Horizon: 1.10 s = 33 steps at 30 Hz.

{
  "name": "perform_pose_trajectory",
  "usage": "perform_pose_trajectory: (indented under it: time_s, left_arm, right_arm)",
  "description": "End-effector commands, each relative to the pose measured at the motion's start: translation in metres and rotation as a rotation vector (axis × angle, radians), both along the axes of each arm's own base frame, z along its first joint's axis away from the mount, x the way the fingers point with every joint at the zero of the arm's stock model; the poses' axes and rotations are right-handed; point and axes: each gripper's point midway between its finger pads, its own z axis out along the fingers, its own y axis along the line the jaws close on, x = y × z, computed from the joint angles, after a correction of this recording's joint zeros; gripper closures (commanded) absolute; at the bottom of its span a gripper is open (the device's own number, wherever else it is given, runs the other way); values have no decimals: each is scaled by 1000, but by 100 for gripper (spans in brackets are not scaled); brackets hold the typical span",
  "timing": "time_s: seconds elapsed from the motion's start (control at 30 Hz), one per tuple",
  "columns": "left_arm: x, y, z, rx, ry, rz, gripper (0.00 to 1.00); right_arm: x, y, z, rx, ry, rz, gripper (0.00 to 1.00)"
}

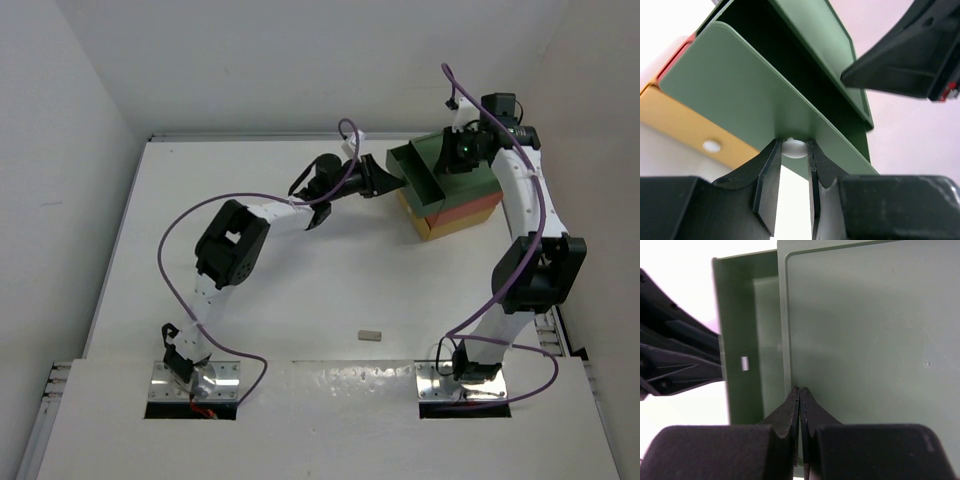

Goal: Sort the stationery into containers
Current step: Open the drawer in the storage box, then pick up the stationery from the center of the board.

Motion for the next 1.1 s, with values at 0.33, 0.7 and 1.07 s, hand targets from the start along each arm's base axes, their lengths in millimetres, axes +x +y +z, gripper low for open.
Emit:
perform_pose_trajectory:
  time_s: [0.33, 0.7, 1.07]
  left_arm:
    - [-18, 52, -9, 101, -4, -8, 88]
    - [-22, 64, 18, 128, -29, 5, 15]
    - [-14, 158, 27, 518, -87, 81, 0]
  right_arm:
    - [-2, -14, -20, -14, 55, -37, 99]
    - [15, -15, 15, -16, -41, -41, 90]
    - [-33, 43, 109, -34, -423, 258, 53]
